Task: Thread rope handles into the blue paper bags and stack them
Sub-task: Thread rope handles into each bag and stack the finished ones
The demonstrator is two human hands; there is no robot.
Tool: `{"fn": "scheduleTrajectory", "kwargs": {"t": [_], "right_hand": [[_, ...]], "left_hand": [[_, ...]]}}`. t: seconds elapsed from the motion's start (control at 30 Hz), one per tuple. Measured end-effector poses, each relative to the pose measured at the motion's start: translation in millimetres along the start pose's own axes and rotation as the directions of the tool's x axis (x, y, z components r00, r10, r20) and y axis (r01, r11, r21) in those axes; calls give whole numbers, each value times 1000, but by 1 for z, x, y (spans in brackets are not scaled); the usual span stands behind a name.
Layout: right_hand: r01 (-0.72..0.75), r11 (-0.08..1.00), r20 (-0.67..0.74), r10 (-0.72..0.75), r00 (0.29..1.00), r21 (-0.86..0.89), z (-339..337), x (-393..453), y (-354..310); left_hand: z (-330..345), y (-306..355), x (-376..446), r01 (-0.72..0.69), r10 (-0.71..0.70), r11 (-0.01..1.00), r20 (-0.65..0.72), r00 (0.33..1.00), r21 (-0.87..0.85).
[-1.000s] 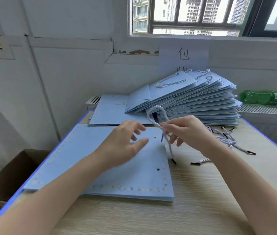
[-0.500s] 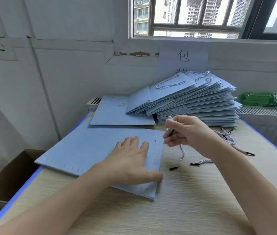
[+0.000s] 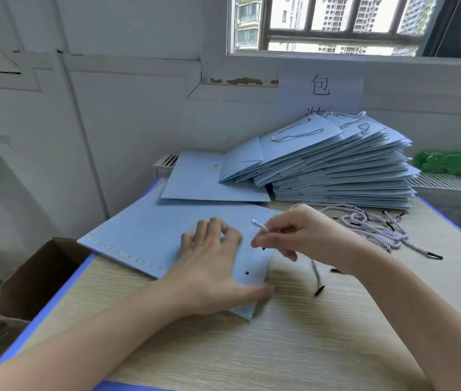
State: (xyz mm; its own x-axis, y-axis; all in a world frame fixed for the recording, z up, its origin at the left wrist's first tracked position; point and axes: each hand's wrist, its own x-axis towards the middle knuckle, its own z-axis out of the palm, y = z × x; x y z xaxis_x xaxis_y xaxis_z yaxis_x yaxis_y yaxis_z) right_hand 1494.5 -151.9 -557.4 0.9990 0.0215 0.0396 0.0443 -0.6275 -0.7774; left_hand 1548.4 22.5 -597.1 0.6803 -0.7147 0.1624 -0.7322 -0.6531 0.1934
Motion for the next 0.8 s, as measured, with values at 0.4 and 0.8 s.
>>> {"fn": "scheduleTrajectory", "kwargs": {"t": [0.4,0.8], "right_hand": [[142,924,122,-105,987,-355,18,1,-4],[220,902,160,-171,972,-372,21,-1,-9]], "left_hand": [[0,-4,6,14,-13,999,27,1000,-41],[-1,-5,7,9,-7,997,26,1000,-78]]}}
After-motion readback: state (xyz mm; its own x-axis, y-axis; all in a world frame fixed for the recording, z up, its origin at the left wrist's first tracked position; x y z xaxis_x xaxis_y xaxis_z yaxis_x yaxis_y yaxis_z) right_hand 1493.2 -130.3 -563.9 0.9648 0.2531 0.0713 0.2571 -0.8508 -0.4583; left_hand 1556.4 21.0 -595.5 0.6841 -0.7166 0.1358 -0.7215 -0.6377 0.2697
